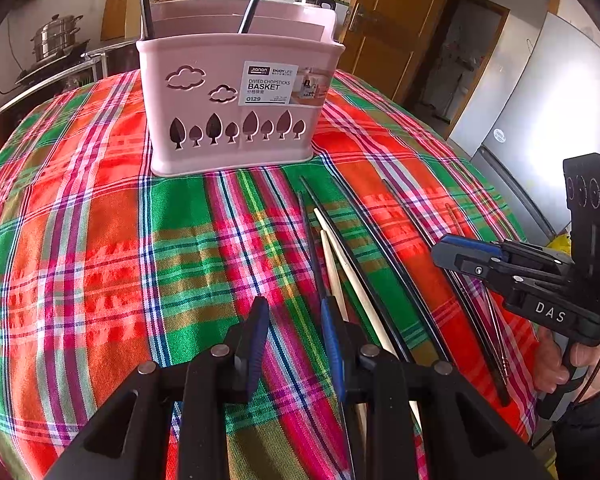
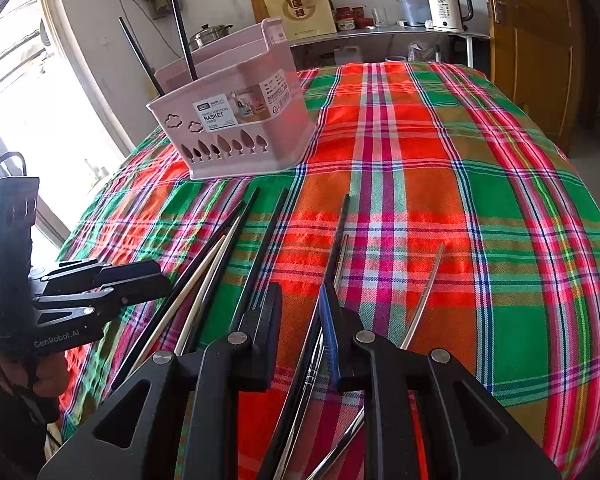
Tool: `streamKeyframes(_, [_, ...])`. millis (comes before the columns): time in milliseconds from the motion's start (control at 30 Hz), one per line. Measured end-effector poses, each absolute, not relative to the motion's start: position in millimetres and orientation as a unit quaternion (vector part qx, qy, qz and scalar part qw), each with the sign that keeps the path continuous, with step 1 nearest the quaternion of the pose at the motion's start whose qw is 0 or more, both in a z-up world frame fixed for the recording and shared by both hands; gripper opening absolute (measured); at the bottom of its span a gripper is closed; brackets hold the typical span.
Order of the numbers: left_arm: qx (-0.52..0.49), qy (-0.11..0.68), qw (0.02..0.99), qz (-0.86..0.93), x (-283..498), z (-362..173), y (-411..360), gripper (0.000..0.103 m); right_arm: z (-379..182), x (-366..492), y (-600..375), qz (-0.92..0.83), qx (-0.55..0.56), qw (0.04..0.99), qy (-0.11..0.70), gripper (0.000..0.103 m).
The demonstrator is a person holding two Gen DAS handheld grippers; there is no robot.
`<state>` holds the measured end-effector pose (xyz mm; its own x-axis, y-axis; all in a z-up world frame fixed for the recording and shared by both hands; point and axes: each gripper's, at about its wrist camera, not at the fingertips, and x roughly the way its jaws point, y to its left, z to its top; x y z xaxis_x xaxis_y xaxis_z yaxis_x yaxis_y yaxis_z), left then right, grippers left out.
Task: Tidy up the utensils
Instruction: 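Grasp another black chopstick with the left tool while the right tool grasps one too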
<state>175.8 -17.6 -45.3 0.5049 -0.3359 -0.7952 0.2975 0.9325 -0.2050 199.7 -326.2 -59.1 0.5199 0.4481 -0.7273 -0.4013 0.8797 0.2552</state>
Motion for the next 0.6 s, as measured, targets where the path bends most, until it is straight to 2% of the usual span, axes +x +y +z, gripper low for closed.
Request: streamKeyframes(600, [0.015,0.466,0.866,-0.183,181.5,-46.9,-34.8,0.027,-62.5,206.8,-321.8,0.228,0.015,0.868,0.44,0.02])
